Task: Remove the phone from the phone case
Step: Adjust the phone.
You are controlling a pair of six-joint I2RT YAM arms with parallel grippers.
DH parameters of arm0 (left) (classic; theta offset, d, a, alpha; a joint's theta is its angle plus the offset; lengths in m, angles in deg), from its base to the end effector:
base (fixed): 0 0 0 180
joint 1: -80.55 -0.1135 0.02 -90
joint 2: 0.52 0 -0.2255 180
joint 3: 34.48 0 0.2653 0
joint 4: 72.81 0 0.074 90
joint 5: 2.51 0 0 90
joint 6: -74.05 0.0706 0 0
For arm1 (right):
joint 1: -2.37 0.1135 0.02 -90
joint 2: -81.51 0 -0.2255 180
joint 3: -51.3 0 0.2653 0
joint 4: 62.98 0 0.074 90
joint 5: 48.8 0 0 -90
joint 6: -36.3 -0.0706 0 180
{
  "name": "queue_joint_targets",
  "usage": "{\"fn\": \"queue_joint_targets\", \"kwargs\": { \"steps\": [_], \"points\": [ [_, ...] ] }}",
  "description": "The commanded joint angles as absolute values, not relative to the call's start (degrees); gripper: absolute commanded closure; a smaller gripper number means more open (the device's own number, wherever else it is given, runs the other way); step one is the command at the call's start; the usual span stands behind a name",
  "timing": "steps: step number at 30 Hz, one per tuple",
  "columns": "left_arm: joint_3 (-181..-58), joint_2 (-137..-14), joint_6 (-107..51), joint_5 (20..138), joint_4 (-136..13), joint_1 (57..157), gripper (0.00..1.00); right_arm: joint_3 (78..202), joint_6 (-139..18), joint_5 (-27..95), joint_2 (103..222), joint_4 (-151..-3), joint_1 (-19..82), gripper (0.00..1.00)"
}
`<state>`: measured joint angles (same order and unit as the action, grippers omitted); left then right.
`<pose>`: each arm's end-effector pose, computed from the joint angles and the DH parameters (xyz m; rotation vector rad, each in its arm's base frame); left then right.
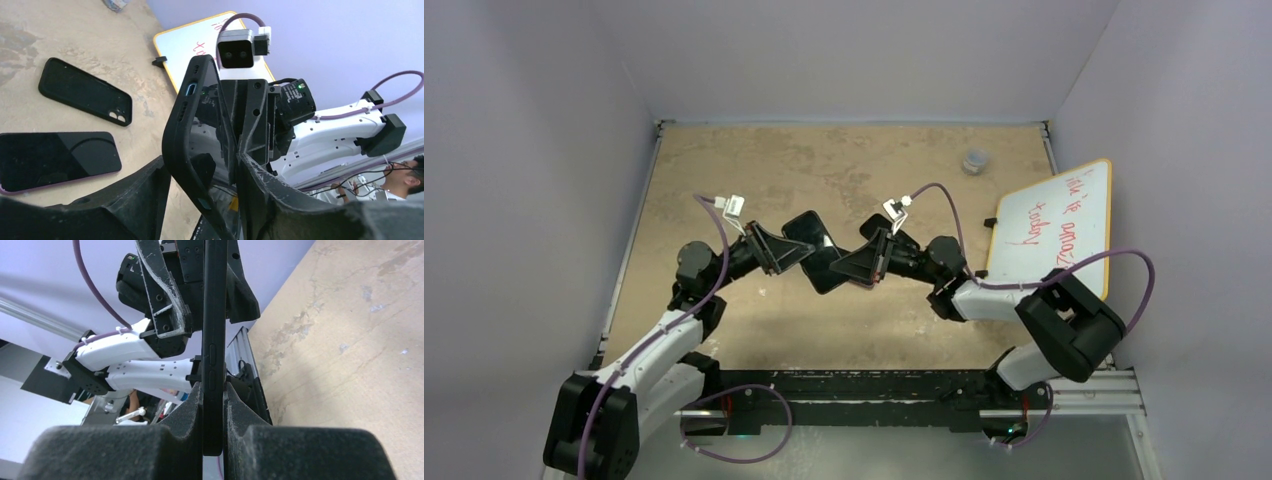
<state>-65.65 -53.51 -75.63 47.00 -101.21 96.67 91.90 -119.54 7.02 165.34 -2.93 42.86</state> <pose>0.2346 -0.1155 0.2096 0.0208 1.7001 -1.5400 0.2144 0.2352 0.1943 -0.2765 1.5972 1.8906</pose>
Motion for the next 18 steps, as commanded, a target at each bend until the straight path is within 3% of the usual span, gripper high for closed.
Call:
{"fn": "queue_joint_targets", "kwargs": {
  "steps": [1, 6, 11, 12, 18],
  "points": [
    [-65.04, -54.47, -78.43, 44.75, -108.89, 96.38, 0.52, 95.07, -124.03, 4.11, 166.74, 9.33, 42.91, 1.0],
    [-64.07, -55.8, -80.64, 44.02, -112.93, 96.38, 0.68, 95.35, -126.35, 3.58, 168.87, 12.36, 42.91, 1.0],
    [-64.55, -56.07, -81.7, 44.42, -113.08, 96.38, 1.0, 95.72, -124.81, 3.71, 169.48, 10.55, 42.89, 0.97],
    [-64.59, -55.96, -81.84, 44.74, -112.8, 96.38, 1.0, 95.76, -124.37, 3.79, 169.49, 10.0, 42.89, 0.96],
    [-61.88, -52.86, -86.0, 50.75, -109.87, 96.38, 1.0, 94.43, -120.02, 5.69, 167.97, 5.62, 42.88, 0.61]
  ]
}}
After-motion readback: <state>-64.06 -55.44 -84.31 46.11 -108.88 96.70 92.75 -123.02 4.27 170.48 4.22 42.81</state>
